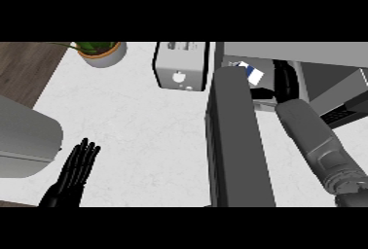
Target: Pick up the milk, place it into the microwave and close the microwave
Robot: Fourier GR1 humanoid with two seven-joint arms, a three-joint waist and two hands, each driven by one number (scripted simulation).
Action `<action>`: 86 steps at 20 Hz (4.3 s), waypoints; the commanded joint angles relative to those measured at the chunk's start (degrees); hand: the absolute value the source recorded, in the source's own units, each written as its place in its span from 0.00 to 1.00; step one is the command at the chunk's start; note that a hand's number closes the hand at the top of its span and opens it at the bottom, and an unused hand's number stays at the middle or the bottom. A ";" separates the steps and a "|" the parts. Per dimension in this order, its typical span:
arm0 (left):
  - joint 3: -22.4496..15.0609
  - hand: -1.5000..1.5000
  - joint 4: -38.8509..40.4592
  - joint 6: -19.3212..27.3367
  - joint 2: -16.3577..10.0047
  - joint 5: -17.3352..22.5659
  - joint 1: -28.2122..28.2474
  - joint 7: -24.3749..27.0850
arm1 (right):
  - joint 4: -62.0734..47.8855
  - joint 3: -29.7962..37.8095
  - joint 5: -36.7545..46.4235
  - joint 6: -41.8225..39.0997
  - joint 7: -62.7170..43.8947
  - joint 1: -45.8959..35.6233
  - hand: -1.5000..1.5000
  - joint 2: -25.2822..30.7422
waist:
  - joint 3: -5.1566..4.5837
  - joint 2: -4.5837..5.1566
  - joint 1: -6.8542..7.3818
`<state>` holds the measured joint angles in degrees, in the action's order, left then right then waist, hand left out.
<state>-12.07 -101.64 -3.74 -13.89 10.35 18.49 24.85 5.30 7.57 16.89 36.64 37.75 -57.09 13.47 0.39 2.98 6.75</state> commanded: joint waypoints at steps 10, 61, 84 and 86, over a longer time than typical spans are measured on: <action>-1.90 0.00 1.46 1.93 2.45 -2.86 -4.05 -1.72 | 1.61 7.33 -7.35 -11.49 11.13 7.71 0.00 -1.47 | -0.09 -1.11 -3.18; -22.62 1.00 24.64 -2.28 12.55 -25.21 -19.58 -8.12 | 59.65 5.46 -28.22 -59.37 10.11 62.96 0.00 1.26 | -0.50 -3.22 -8.25; -42.04 1.00 46.43 28.23 13.87 4.17 -54.87 -12.50 | 88.48 0.96 -38.71 -64.58 -5.81 68.83 0.00 5.79 | -0.83 -1.08 -17.73; -38.94 1.00 42.32 31.06 13.87 8.32 -53.84 -8.29 | 89.02 1.21 -39.05 -65.06 -5.86 68.52 0.00 6.45 | -1.12 -0.72 -18.49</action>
<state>-53.84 -56.92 23.73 -0.40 13.45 -33.36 13.83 92.73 8.89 -21.20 -27.74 32.81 12.45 19.21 -0.44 1.69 -10.12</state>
